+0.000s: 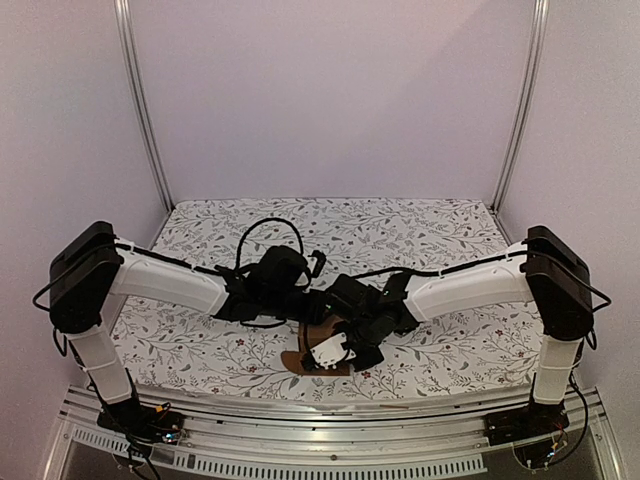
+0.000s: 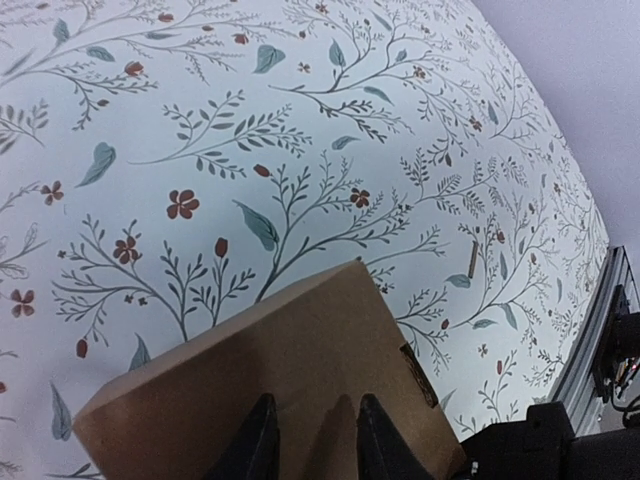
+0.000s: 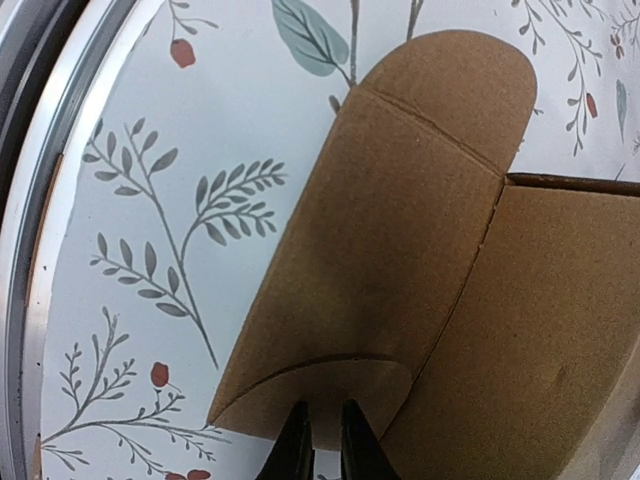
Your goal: Fold the paper box
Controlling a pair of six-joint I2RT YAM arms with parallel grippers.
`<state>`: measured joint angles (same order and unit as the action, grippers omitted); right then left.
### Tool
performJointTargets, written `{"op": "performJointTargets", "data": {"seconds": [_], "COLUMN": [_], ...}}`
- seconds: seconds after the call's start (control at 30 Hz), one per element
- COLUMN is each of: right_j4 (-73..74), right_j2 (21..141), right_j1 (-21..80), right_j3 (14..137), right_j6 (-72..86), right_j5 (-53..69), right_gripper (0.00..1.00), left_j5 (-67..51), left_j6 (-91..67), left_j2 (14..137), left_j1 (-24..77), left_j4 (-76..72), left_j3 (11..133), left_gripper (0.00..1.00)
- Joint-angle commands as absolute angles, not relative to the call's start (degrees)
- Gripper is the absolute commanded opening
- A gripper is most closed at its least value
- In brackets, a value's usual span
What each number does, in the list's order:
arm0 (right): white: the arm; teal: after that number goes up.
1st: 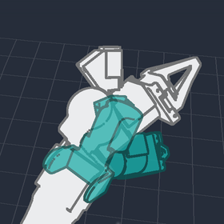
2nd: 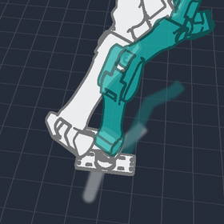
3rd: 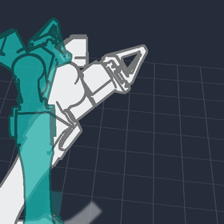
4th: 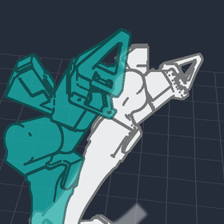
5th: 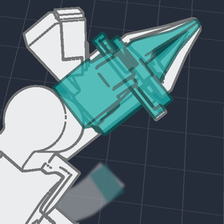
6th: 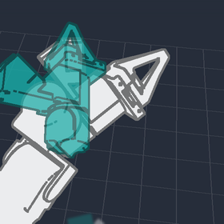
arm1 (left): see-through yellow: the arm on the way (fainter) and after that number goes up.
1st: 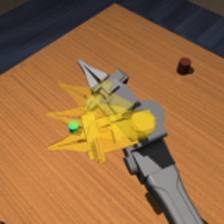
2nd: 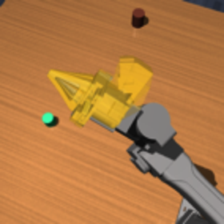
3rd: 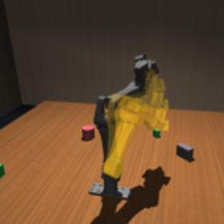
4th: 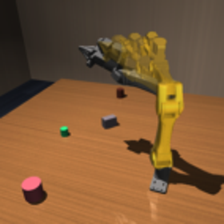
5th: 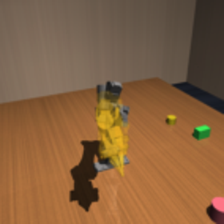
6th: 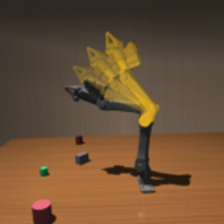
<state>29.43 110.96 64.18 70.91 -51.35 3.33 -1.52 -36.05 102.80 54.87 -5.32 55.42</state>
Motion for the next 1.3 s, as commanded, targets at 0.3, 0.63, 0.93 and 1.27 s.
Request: {"op": "performJointTargets", "data": {"seconds": [0.3,0.63,0.93,1.27], "right_j4": [28.68,30.56,32.39,33.33], "right_j2": [116.79,120.15,122.17,122.99], "right_j1": [64.64,65.37,65.72,65.69], "right_j3": [68.88,72.77,74.4,75.39], "right_j6": [-52.78,-45.02,-41.98,-40.65], "right_j5": [1.15,0.94,0.69,0.64], "right_gripper": [0.09,0.09,0.09,0.09], "left_j5": [20.13,20.47,20.43,11.93], "left_j6": [-46.99,-72.66,-73.96,-72.33], "left_j2": [73.63,60.66,69.74,82.72], "left_j1": [58.04,65.47,64.24,60.38], "left_j4": [14.18,6.63,-6.28,-18.4], "left_j3": [41.77,17.8,15.53,17.78], "left_gripper": [0.53,0.59,0.64,0.57]}}
